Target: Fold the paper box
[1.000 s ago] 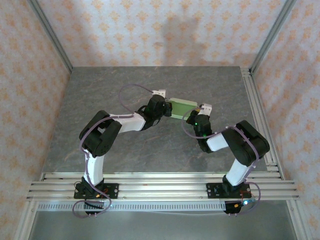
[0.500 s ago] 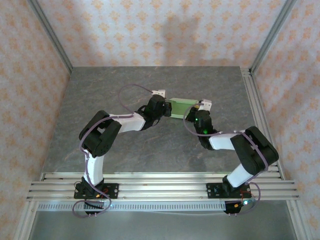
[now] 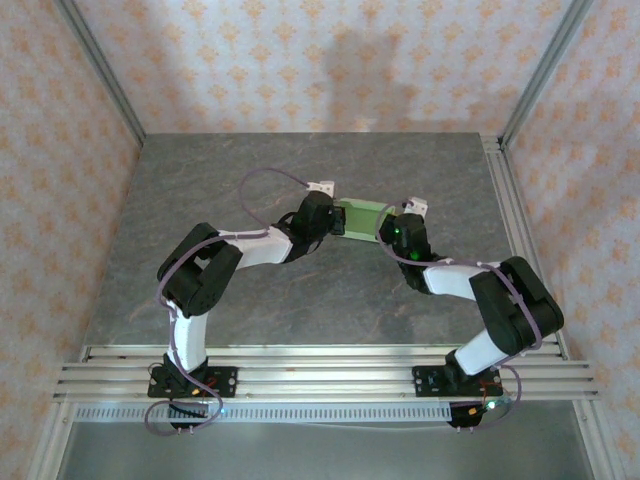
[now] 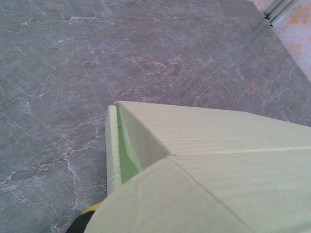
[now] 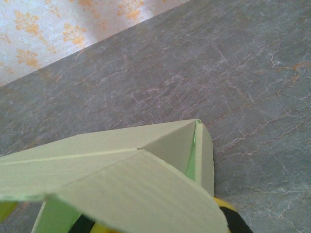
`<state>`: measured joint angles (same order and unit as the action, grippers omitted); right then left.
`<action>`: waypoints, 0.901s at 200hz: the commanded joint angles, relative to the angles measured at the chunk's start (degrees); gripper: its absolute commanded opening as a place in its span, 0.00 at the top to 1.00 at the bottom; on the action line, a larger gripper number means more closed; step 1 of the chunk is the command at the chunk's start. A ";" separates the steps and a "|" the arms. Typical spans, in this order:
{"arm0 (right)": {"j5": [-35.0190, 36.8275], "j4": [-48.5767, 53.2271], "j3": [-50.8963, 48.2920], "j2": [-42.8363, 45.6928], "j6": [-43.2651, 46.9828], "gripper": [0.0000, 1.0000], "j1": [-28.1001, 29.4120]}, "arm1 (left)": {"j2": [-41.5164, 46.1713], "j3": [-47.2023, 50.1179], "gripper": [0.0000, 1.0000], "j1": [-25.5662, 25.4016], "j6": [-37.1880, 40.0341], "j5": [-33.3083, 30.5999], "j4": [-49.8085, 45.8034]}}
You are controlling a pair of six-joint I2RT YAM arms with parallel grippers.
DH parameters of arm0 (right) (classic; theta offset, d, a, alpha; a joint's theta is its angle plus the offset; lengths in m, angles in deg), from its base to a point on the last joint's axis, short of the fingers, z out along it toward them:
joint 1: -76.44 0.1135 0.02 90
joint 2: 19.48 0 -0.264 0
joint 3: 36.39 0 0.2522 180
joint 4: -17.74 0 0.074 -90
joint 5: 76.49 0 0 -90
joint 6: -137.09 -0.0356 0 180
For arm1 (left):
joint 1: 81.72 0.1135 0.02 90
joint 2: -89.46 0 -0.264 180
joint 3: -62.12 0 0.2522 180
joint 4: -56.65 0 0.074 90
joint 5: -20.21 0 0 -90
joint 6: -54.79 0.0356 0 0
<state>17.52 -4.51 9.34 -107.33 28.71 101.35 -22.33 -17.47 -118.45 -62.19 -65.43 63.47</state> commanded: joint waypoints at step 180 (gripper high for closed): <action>-11.48 -2.87 -12.84 17.62 9.84 0.05 -0.80 | 2.01 -0.45 1.00 -1.16 3.37 -3.57 -3.25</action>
<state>8.45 -12.23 -2.57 -95.60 37.52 101.13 -22.33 -17.16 -119.24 -60.57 -67.33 62.38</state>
